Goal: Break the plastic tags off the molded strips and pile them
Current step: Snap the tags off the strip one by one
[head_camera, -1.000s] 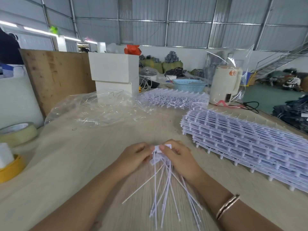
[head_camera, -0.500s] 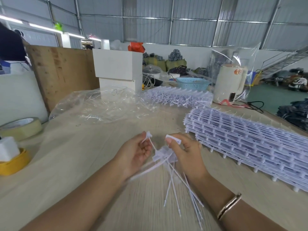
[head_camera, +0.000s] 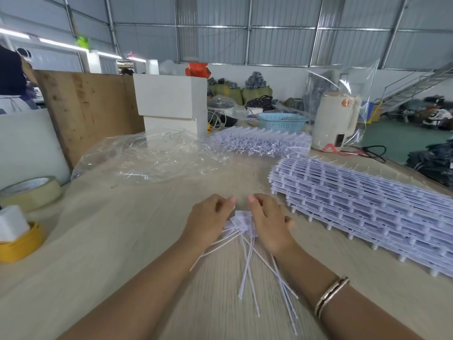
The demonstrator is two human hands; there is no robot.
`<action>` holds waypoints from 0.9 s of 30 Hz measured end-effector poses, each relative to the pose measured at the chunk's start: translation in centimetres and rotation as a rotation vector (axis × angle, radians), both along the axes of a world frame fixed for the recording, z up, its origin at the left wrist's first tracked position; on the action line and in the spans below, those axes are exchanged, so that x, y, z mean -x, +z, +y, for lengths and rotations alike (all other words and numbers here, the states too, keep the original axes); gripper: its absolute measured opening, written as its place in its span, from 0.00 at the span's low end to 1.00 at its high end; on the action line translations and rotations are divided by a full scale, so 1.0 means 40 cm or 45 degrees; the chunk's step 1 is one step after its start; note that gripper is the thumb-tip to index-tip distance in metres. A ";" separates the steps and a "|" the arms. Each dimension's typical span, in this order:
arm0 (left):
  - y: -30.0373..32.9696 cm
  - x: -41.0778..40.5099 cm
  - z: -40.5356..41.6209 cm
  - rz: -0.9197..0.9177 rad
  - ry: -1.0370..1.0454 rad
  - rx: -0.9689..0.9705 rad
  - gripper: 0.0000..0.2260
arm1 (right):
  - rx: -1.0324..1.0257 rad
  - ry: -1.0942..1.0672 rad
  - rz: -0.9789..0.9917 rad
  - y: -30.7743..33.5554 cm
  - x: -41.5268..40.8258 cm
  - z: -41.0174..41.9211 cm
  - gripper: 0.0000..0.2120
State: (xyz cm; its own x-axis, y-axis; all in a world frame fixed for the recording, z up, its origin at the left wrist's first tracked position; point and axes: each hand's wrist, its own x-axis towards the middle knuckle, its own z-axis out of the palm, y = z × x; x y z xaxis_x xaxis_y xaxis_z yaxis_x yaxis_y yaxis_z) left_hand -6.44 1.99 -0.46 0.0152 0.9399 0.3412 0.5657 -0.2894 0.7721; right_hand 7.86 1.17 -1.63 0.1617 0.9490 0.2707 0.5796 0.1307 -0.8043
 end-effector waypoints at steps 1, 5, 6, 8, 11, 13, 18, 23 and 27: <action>0.000 0.004 -0.005 0.113 -0.008 -0.045 0.16 | -0.020 0.001 0.021 0.003 -0.004 -0.004 0.18; 0.010 0.048 -0.027 0.420 0.089 -0.053 0.18 | -0.097 -0.122 -0.238 0.032 -0.048 -0.029 0.12; 0.013 0.054 -0.034 0.555 0.112 0.005 0.20 | -0.029 -0.132 -0.314 0.048 -0.068 -0.035 0.12; 0.018 0.055 -0.045 0.766 0.099 0.138 0.22 | 0.252 -0.099 -0.505 0.082 -0.105 -0.055 0.17; 0.025 0.034 -0.064 0.823 0.011 0.246 0.24 | 0.561 0.061 -0.705 0.100 -0.124 -0.086 0.16; 0.021 0.015 -0.079 0.814 -0.045 0.235 0.23 | 0.612 0.208 -0.549 0.100 -0.090 -0.104 0.14; 0.020 0.013 -0.090 0.764 -0.226 0.209 0.16 | 0.487 0.466 -0.357 0.075 -0.001 -0.108 0.09; 0.012 0.041 -0.078 0.968 -0.285 0.131 0.15 | 0.351 0.342 0.066 0.041 -0.021 -0.092 0.17; 0.005 0.048 -0.061 1.074 -0.179 0.031 0.11 | 0.136 0.211 0.229 0.035 -0.037 -0.082 0.21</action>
